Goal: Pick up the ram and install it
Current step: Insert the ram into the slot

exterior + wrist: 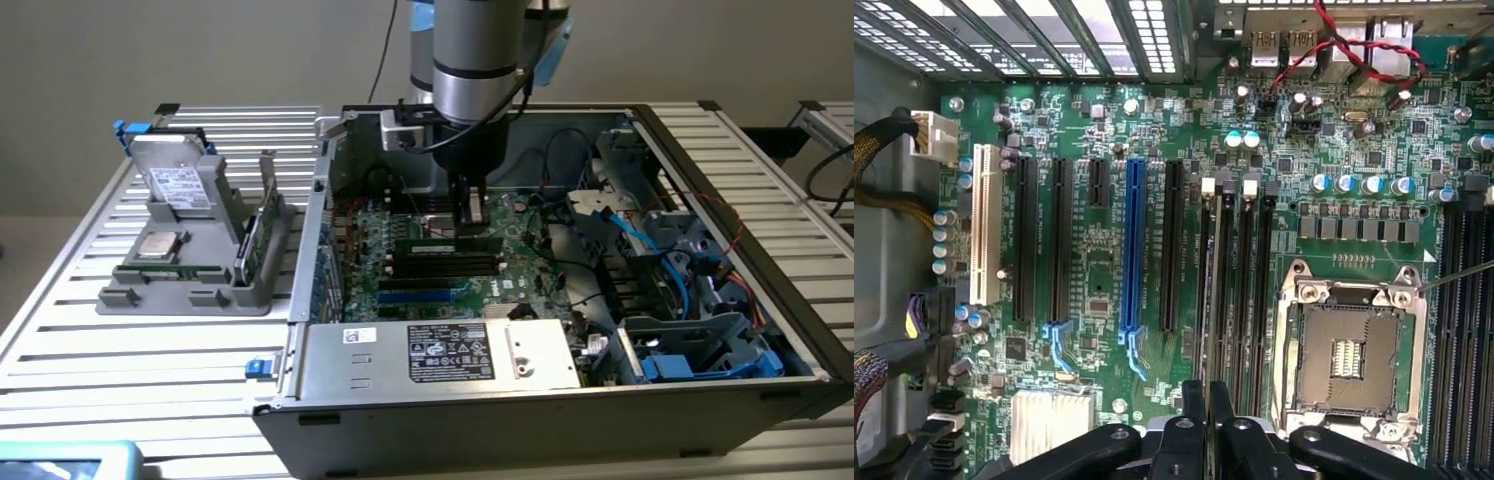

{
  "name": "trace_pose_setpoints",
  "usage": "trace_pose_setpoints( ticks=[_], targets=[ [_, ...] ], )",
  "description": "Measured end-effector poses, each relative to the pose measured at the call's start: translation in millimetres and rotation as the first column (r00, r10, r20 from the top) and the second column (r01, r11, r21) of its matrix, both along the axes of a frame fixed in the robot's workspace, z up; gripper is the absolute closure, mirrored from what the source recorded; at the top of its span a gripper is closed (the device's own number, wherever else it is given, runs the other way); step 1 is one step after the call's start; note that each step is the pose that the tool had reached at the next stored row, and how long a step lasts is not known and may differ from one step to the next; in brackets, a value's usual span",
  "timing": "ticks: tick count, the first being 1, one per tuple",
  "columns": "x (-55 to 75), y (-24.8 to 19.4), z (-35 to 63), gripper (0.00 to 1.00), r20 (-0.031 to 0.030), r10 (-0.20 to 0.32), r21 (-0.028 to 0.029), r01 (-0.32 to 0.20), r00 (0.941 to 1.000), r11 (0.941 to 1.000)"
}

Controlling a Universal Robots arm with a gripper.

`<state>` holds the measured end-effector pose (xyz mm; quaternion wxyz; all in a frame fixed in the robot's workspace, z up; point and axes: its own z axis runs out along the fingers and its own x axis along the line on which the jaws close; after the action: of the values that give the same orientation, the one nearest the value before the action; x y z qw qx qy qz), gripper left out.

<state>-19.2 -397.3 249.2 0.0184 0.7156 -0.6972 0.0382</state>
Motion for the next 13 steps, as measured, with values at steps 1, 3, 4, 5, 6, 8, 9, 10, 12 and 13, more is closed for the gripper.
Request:
trace_pose_setpoints(
  ticks=[1, 3, 4, 5, 6, 8, 9, 10, 12, 13],
  targets=[
    [-0.1, 0.0, -0.5, 0.87, -0.0004, 0.0, -0.0004, 0.0, 1.0, 1.0],
    [-0.1, 0.0, -1.4, 0.87, -0.0019, 0.0, -0.0008, 0.0, 1.0, 1.0],
    [-0.1, 0.0, -1.8, 0.87, -0.0027, 0.0, -0.0009, 0.0, 1.0, 1.0],
    [-0.1, 0.0, -2.2, 0.87, -0.0032, 0.0, -0.001, 0.0, 1.0, 1.0],
    [-0.1, 0.0, -2.7, 0.87, -0.0033, 0.0, -0.0009, 0.0, 1.0, 1.0],
    [-0.1, 0.0, -3.7, 0.87, -0.0035, 0.0, 0.0004, 0.0, 1.0, 1.0],
    [-0.1, 0.0, -4.6, 0.87, -0.0033, 0.0, 0.0012, 0.0, 1.0, 1.0],
    [-0.1, 0.0, -5.4, 0.87, -0.0034, 0.0, 0.0012, 0.0, 1.0, 1.0],
    [-0.1, -0.1, -6.5, 0.87, -0.0034, 0.0, 0.0013, 0.0, 1.0, 1.0],
    [-0.1, -0.1, -6.9, 0.87, -0.0034, 0.0, 0.0013, 0.0, 1.0, 1.0]
  ],
)
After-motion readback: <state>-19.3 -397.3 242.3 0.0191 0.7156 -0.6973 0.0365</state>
